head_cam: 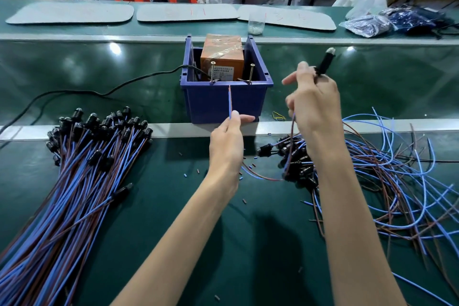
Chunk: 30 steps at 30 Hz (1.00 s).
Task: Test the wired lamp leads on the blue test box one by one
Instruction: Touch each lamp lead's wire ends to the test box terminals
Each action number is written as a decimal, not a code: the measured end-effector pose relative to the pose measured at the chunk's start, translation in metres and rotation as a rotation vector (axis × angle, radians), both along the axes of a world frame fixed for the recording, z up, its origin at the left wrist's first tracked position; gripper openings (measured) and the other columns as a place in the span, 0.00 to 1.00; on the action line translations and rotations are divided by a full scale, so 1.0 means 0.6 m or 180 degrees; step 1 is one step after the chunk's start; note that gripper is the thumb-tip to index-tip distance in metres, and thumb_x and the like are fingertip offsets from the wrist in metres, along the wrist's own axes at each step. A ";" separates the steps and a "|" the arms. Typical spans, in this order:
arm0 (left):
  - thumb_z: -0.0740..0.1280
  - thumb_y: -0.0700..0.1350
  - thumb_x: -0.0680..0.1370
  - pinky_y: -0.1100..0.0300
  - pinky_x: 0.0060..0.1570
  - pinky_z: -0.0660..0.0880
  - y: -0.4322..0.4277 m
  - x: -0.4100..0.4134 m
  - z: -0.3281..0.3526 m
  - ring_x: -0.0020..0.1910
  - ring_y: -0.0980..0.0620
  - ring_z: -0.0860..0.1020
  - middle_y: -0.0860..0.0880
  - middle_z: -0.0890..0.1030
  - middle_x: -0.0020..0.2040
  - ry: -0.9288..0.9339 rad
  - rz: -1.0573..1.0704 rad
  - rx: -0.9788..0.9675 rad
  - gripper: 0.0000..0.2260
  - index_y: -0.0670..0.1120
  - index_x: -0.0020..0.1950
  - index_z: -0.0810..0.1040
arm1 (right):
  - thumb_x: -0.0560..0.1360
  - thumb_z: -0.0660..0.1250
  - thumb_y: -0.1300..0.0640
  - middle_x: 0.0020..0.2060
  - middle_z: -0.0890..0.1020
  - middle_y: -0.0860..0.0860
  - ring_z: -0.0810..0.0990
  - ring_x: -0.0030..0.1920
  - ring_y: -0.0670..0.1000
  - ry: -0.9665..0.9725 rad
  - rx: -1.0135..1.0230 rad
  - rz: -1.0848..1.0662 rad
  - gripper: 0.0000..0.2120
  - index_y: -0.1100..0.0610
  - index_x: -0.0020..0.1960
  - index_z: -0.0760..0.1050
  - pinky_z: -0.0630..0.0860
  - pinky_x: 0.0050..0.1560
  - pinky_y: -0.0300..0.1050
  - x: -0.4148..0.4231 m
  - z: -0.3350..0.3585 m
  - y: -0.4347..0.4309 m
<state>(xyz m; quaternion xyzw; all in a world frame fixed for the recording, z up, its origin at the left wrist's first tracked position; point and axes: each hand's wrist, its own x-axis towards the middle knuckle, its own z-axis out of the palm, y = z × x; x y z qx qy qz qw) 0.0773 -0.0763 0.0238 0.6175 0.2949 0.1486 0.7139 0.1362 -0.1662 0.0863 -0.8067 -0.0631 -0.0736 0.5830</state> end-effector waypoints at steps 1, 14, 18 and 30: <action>0.55 0.53 0.83 0.62 0.43 0.70 0.003 0.001 0.000 0.41 0.55 0.73 0.52 0.77 0.42 -0.0045 -0.0107 -0.0138 0.17 0.53 0.47 0.83 | 0.82 0.53 0.48 0.25 0.77 0.47 0.76 0.31 0.51 0.0042 0.0257 0.0003 0.19 0.50 0.38 0.74 0.74 0.38 0.45 0.004 0.001 -0.002; 0.62 0.52 0.80 0.59 0.56 0.76 0.014 0.004 0.002 0.52 0.54 0.80 0.55 0.77 0.48 -0.0144 -0.0999 -0.0197 0.05 0.55 0.45 0.73 | 0.79 0.45 0.37 0.29 0.75 0.47 0.75 0.36 0.51 -0.0499 -0.0024 -0.0610 0.27 0.47 0.33 0.74 0.68 0.45 0.44 0.002 0.001 -0.023; 0.62 0.48 0.80 0.61 0.53 0.76 0.018 0.008 -0.001 0.49 0.54 0.80 0.59 0.76 0.44 -0.0160 -0.0862 -0.0069 0.10 0.55 0.39 0.73 | 0.82 0.55 0.46 0.25 0.75 0.44 0.74 0.32 0.48 -0.0493 0.0499 -0.0462 0.19 0.48 0.35 0.74 0.71 0.43 0.53 0.016 0.002 -0.026; 0.60 0.47 0.81 0.60 0.59 0.74 0.011 0.001 0.012 0.54 0.56 0.80 0.58 0.76 0.54 -0.0172 -0.0844 0.0188 0.19 0.45 0.71 0.69 | 0.82 0.59 0.50 0.28 0.81 0.50 0.79 0.28 0.47 -0.0356 0.2532 -0.0902 0.20 0.57 0.34 0.75 0.75 0.33 0.37 0.033 0.018 -0.067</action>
